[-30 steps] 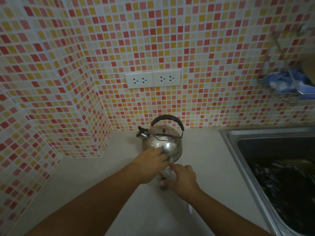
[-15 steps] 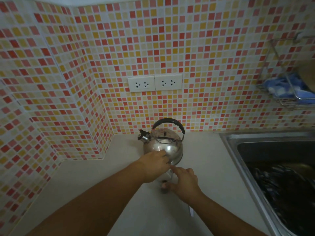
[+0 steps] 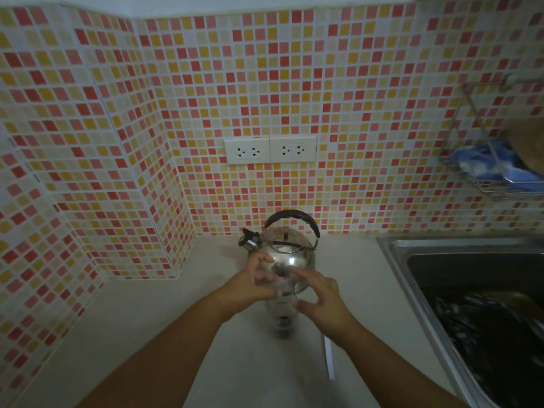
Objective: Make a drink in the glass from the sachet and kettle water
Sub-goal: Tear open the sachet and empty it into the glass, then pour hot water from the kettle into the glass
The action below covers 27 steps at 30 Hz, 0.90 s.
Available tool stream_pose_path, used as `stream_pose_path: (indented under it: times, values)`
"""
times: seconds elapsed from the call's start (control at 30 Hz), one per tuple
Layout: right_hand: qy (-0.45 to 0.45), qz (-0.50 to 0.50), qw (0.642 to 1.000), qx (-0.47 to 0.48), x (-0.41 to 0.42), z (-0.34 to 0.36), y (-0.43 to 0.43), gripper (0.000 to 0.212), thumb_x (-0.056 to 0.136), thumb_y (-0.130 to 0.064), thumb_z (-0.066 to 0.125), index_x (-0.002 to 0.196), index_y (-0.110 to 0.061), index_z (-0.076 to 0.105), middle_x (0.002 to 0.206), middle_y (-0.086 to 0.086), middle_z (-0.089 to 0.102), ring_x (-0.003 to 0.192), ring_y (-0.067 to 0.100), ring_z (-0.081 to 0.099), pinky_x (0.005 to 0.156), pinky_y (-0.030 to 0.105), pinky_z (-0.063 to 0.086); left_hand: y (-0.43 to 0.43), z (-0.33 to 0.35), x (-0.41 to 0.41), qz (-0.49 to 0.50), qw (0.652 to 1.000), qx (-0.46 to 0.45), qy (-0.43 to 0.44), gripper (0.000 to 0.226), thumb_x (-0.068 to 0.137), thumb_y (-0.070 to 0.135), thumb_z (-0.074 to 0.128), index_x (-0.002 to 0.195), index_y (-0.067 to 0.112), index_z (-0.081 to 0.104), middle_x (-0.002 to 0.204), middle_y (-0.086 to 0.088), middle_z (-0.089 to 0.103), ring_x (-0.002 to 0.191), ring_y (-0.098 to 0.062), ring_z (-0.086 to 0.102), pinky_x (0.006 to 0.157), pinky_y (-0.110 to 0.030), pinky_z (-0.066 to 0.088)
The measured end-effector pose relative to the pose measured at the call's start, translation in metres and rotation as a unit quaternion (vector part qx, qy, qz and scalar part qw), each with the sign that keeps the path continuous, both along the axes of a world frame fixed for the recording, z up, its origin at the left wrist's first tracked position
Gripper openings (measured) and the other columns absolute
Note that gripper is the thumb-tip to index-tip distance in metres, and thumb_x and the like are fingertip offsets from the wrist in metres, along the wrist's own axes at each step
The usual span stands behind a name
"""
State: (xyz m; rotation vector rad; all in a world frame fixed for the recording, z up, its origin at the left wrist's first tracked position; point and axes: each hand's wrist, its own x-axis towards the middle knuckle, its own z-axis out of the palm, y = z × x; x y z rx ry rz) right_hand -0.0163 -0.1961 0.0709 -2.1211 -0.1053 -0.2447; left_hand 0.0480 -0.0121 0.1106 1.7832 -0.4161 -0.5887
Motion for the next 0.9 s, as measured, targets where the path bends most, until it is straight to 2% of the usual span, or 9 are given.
stream_pose_path:
  times: [0.07, 0.13, 0.2, 0.27, 0.37, 0.6, 0.67, 0.73, 0.9]
  values:
    - [-0.005, 0.020, 0.999, 0.043, 0.000, 0.014, -0.001, 0.039, 0.075, -0.018, 0.075, 0.105, -0.041, 0.066, 0.112, -0.019, 0.063, 0.109, 0.012, 0.053, 0.098, 0.035, 0.039, 0.003, 0.005, -0.007, -0.003, 0.996, -0.052, 0.073, 0.054, 0.071, 0.019, 0.073, 0.115, 0.026, 0.042, 0.110, -0.003, 0.064, 0.105, -0.023, 0.061, 0.082, -0.033, 0.051]
    - [0.002, 0.023, 0.998, 0.057, -0.002, 0.026, -0.004, 0.020, 0.075, -0.018, 0.075, 0.084, -0.035, 0.071, 0.092, -0.023, 0.068, 0.094, -0.003, 0.056, 0.087, 0.018, 0.042, 0.006, 0.006, -0.015, -0.014, 0.987, -0.094, 0.126, 0.048, 0.070, 0.025, 0.070, 0.111, 0.024, 0.043, 0.121, -0.008, 0.058, 0.106, -0.028, 0.062, 0.078, -0.032, 0.053]
    - [0.035, 0.034, 0.997, 0.055, -0.007, 0.037, -0.006, 0.023, 0.077, -0.015, 0.072, 0.071, -0.036, 0.067, 0.075, -0.029, 0.066, 0.076, -0.011, 0.056, 0.068, 0.003, 0.040, 0.009, 0.005, -0.023, -0.023, 0.981, -0.117, 0.155, 0.036, 0.075, 0.025, 0.065, 0.106, 0.021, 0.047, 0.125, -0.014, 0.057, 0.109, -0.034, 0.061, 0.081, -0.036, 0.054]
    - [0.079, 0.052, 0.995, 0.033, -0.012, 0.044, -0.007, 0.022, 0.080, -0.016, 0.070, 0.070, -0.035, 0.065, 0.070, -0.021, 0.065, 0.068, -0.006, 0.056, 0.064, 0.008, 0.043, 0.011, 0.003, -0.030, -0.026, 0.986, -0.104, 0.128, 0.022, 0.079, 0.024, 0.064, 0.098, 0.019, 0.055, 0.113, -0.009, 0.065, 0.105, -0.029, 0.062, 0.084, -0.036, 0.051]
    - [0.127, 0.065, 0.990, -0.022, -0.020, 0.047, -0.006, 0.010, 0.082, -0.020, 0.068, 0.078, -0.030, 0.067, 0.075, -0.010, 0.064, 0.072, 0.005, 0.059, 0.070, 0.020, 0.047, 0.014, -0.006, -0.038, -0.011, 0.995, -0.074, 0.062, 0.007, 0.085, 0.012, 0.065, 0.082, 0.018, 0.063, 0.084, 0.001, 0.070, 0.083, -0.014, 0.064, 0.073, -0.023, 0.053]
    - [0.253, 0.079, 0.950, -0.167, -0.032, 0.012, 0.012, 0.022, 0.089, -0.016, 0.055, 0.102, -0.005, 0.069, 0.097, 0.005, 0.069, 0.101, 0.020, 0.059, 0.068, 0.000, 0.033, 0.016, -0.054, -0.059, -0.023, 0.992, 0.111, -0.060, 0.017, 0.085, 0.019, 0.064, 0.069, 0.024, 0.064, 0.065, 0.010, 0.062, 0.059, 0.002, 0.056, 0.063, -0.018, 0.047]
    - [0.286, 0.048, 0.943, -0.165, -0.030, -0.003, 0.018, 0.024, 0.089, -0.013, 0.055, 0.105, -0.002, 0.068, 0.111, 0.014, 0.068, 0.106, 0.024, 0.060, 0.077, 0.006, 0.040, 0.012, -0.071, -0.060, 0.011, 0.981, 0.172, -0.092, 0.019, 0.083, 0.022, 0.065, 0.064, 0.027, 0.061, 0.064, 0.011, 0.061, 0.054, 0.006, 0.052, 0.056, -0.011, 0.041]
    - [0.299, 0.010, 0.936, -0.187, -0.027, -0.021, 0.023, 0.023, 0.087, -0.015, 0.056, 0.103, -0.004, 0.070, 0.111, 0.013, 0.069, 0.104, 0.024, 0.062, 0.088, 0.024, 0.045, 0.008, -0.087, -0.059, 0.038, 0.972, 0.213, -0.093, 0.015, 0.082, 0.020, 0.066, 0.068, 0.026, 0.065, 0.070, 0.004, 0.067, 0.060, -0.001, 0.057, 0.056, -0.012, 0.041]
    - [0.300, -0.034, 0.914, -0.272, -0.023, -0.065, 0.032, 0.024, 0.090, -0.018, 0.048, 0.107, -0.010, 0.063, 0.114, 0.008, 0.066, 0.108, 0.024, 0.060, 0.093, 0.031, 0.045, 0.001, -0.114, -0.055, 0.076, 0.958, 0.263, -0.085, 0.008, 0.079, 0.015, 0.067, 0.083, 0.012, 0.073, 0.093, -0.009, 0.074, 0.088, -0.021, 0.067, 0.073, -0.022, 0.046]
